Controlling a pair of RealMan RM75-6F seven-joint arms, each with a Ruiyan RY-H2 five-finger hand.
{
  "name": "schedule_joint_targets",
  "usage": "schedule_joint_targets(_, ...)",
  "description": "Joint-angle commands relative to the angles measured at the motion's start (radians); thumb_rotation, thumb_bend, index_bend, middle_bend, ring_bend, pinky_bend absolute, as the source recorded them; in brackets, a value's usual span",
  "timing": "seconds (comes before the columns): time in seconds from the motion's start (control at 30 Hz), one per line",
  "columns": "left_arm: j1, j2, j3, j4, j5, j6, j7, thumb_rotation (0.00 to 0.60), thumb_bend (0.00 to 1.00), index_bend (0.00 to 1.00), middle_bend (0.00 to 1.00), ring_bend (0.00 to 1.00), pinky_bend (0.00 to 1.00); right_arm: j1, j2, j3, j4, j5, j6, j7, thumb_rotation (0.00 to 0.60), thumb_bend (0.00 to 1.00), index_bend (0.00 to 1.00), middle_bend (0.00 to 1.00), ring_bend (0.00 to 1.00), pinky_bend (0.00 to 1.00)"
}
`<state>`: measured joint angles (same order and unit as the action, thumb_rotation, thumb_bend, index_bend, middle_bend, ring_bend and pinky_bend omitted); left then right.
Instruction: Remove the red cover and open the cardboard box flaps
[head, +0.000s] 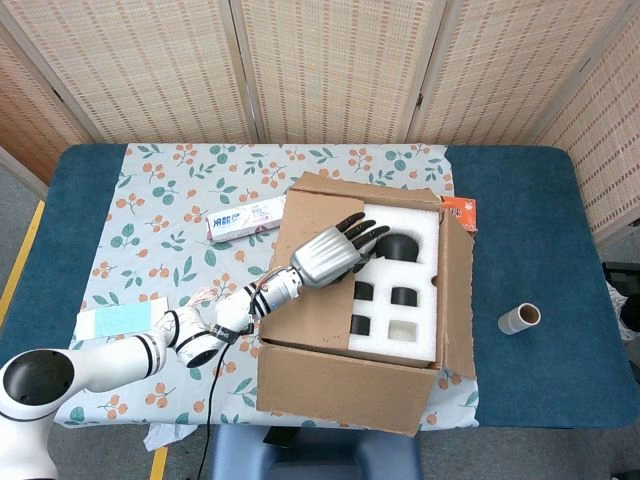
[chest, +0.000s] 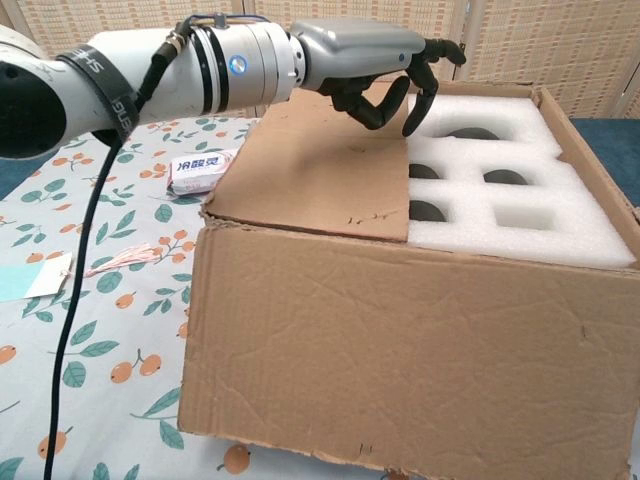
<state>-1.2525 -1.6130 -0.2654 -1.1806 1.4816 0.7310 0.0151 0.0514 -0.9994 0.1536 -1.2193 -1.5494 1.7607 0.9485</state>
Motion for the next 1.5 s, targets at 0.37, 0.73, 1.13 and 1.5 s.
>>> schedule_joint_targets(0.37,-0.028,-0.041,0.031,0.034,-0.002,0.012,0.031,0.600,1.00,0.58,0.03,0.00,0.00,0.002,0.000,0.002,0.013,-0.002,-0.012,0.021,0.394,0.87,0.42,0.00,0.00,0.00)
schedule_joint_targets(0.73,-0.029,-0.044,0.039,-0.010,-0.040,0.011,0.119,0.600,1.00,0.59,0.03,0.00,0.00,-0.010,0.000,0.005,0.017,-0.008,0.014,0.036,0.394,0.87,0.42,0.00,0.00,0.00)
schedule_joint_targets(1.13,-0.004,-0.024,0.056,-0.046,-0.065,0.039,0.213,0.600,1.00,0.62,0.03,0.00,0.00,-0.019,-0.002,0.004,0.017,-0.021,0.040,0.040,0.395,0.87,0.42,0.00,0.00,0.00)
schedule_joint_targets(1.5,0.017,0.010,0.051,-0.099,-0.095,0.072,0.311,0.600,1.00,0.62,0.03,0.00,0.00,-0.015,0.000,-0.003,0.010,-0.033,0.034,0.031,0.394,0.87,0.42,0.00,0.00,0.00)
